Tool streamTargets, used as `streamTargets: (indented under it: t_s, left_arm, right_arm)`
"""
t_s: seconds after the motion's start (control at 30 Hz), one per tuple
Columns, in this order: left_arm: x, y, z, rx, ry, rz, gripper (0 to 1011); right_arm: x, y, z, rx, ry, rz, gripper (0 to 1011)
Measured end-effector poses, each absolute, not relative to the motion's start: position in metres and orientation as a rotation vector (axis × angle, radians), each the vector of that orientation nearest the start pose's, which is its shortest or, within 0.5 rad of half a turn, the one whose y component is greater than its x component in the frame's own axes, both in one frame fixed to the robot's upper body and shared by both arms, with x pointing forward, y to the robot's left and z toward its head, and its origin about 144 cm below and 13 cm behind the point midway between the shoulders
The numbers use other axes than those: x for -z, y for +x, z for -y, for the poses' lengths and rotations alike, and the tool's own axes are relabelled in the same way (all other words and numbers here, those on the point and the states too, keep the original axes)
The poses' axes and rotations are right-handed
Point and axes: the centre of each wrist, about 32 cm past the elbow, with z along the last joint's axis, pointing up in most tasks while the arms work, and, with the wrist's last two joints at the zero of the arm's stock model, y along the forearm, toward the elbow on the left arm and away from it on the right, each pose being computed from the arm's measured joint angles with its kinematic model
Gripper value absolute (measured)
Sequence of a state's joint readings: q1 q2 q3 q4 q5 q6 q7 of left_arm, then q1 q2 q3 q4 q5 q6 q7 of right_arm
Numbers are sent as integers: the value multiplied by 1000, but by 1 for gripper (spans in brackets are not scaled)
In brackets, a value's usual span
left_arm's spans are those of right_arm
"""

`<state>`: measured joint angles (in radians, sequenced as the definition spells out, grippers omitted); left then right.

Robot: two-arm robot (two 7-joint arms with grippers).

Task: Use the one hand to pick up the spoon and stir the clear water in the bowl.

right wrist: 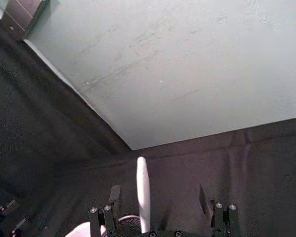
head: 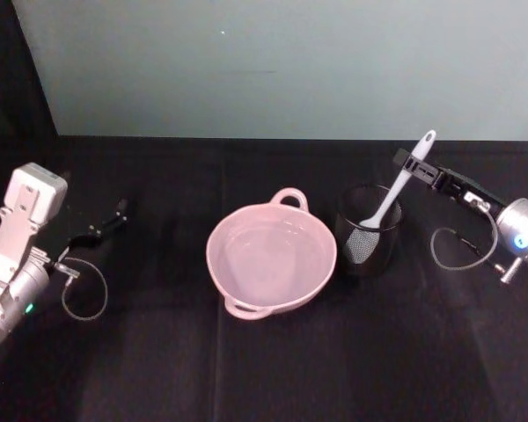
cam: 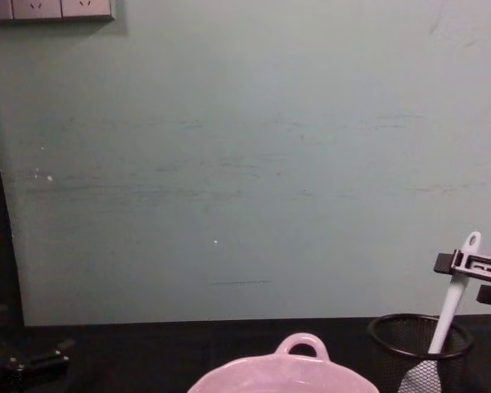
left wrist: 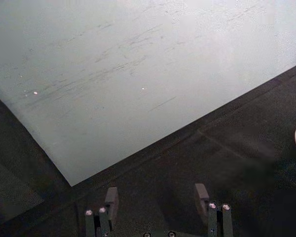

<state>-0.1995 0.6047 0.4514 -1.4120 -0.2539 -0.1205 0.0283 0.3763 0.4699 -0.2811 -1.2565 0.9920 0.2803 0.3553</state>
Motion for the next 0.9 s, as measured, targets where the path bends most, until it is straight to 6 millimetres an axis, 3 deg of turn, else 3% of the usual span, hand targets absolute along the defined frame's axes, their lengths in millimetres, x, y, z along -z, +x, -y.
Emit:
streamTargets:
  t_s: [0.43, 0.9]
  left_arm:
    - [-1140, 489, -310, -1248, 305, 285, 1011]
    - [-1140, 489, -310, -1248, 304, 285, 1011]
  right_arm:
    - [-1182, 554, 328, 1020, 196, -545, 980]
    - [-1183, 554, 328, 1023, 195, -545, 594]
